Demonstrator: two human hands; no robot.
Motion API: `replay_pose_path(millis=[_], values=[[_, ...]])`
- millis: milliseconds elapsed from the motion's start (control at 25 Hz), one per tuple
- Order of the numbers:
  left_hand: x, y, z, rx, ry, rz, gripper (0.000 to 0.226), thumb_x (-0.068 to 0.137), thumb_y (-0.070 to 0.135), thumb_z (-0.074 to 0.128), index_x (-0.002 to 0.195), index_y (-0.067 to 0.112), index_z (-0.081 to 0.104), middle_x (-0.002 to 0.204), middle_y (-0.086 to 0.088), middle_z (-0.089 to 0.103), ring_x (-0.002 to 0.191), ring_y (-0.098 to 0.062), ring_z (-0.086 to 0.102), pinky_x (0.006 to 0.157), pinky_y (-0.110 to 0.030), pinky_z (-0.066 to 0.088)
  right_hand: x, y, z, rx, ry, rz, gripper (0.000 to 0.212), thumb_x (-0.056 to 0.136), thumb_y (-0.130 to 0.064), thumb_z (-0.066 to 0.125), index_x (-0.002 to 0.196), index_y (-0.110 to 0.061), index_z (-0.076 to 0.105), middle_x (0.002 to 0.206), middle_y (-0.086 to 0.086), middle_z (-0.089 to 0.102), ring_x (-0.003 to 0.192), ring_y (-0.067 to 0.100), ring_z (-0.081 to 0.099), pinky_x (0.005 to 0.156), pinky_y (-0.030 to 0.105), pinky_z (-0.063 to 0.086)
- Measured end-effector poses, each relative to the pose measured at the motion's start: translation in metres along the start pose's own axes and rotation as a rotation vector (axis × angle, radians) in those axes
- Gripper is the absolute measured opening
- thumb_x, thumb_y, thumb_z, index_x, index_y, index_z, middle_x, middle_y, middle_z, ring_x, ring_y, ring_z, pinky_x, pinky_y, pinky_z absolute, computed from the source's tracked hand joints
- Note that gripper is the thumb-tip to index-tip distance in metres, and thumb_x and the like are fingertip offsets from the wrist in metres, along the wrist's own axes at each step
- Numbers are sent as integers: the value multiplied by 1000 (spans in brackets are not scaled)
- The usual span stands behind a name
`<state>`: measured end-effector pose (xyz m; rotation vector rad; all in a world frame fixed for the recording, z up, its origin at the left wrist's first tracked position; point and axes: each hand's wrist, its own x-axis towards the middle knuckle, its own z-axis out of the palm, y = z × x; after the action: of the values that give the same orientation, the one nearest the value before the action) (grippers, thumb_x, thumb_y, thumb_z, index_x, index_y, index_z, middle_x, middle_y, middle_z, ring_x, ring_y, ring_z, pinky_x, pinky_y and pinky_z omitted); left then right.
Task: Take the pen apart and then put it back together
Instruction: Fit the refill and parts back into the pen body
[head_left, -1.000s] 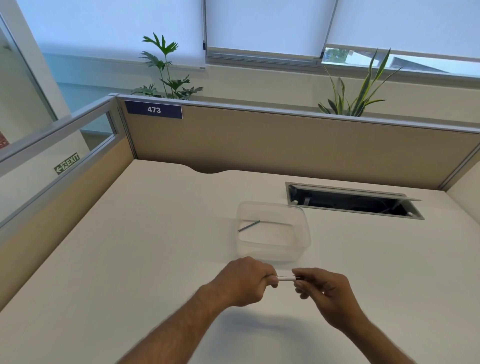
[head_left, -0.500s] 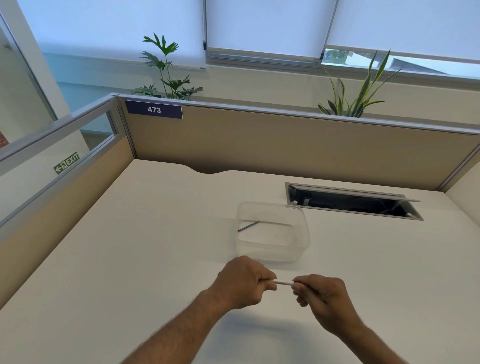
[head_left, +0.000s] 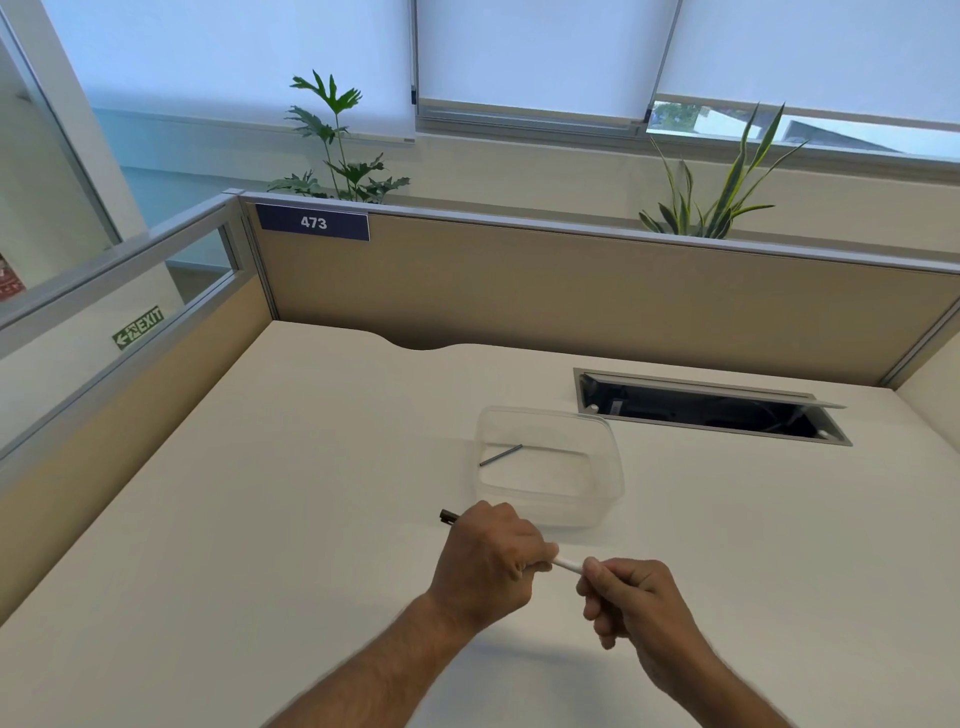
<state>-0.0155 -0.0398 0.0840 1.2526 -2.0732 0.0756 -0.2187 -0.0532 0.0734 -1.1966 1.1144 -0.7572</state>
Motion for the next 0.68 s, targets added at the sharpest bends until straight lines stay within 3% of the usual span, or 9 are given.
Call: replay_pose_path(millis=[240, 400, 480, 600, 680], values=[[1, 2, -1, -39, -43, -26, 7, 76, 22, 78, 83, 22, 77, 69, 5, 75, 58, -17, 60, 49, -31, 48, 1, -5, 7, 11, 23, 30, 52, 99, -32, 53, 52, -12, 59, 45, 9, 47, 33, 15, 31, 36, 19, 27], [-2, 0, -3, -26, -138, -40, 16, 88, 33, 62, 85, 21, 74, 67, 1, 72, 56, -20, 60, 49, -33, 52, 4, -10, 4, -193, 37, -55, 60, 97, -45, 49, 50, -11, 61, 43, 10, 54, 31, 19, 40, 34, 22, 33], [-1, -1, -3, -26, -207, -82, 23, 91, 36, 56, 83, 21, 71, 65, 0, 69, 54, -20, 56, 49, -30, 49, 3, -11, 0, -302, 64, -216, 46, 94, -44, 51, 64, -13, 68, 51, 8, 62, 37, 20, 55, 36, 27, 44], [2, -2, -3, -84, -335, -166, 26, 94, 36, 49, 83, 21, 67, 66, -1, 69, 53, -19, 50, 52, -27, 43, 1, -9, -10, -481, 45, -520, 8, 93, -27, 64, 86, -25, 69, 66, 0, 68, 50, 17, 67, 48, 30, 55], [2, -2, -3, -136, -385, -204, 22, 95, 29, 49, 87, 21, 69, 72, -2, 71, 55, -16, 48, 54, -25, 42, 4, -5, -17, -597, 30, -630, 5, 90, -18, 67, 92, -22, 70, 70, -7, 69, 56, 13, 68, 52, 29, 56]])
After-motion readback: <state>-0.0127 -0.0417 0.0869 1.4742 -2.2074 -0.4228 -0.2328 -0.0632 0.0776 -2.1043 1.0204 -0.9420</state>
